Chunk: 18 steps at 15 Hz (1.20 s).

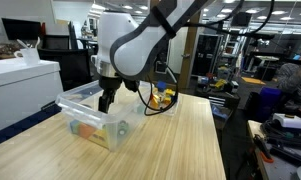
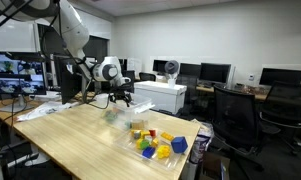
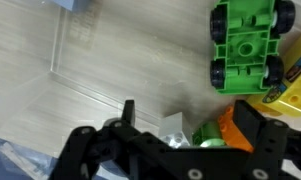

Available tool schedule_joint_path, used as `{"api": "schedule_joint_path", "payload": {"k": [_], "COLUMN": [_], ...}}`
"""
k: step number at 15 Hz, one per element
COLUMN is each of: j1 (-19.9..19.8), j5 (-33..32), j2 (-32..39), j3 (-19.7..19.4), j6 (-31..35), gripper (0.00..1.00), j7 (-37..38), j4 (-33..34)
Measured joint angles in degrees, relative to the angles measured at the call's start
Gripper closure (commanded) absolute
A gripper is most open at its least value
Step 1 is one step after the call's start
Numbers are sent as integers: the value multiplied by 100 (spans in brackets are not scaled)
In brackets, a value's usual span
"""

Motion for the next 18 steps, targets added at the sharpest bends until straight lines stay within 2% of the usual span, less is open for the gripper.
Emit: {"api": "schedule_joint_path", "payload": {"k": [5,7,8,9,14,18], "j1": [4,51,103,104,74,1], "j5": [0,0,0,0,0,0], "j2": [651,1045,1305,1349,1590,1604], "j3": [34,150,174,178,124,49], "j6": [-5,-5,-32,-42,-39,-33], "gripper": [0,0,25,27,69,98], "j7": [-14,-30,-30,-30,-30,-30], "j4": [641,1239,1679,1748,2185,2230]}}
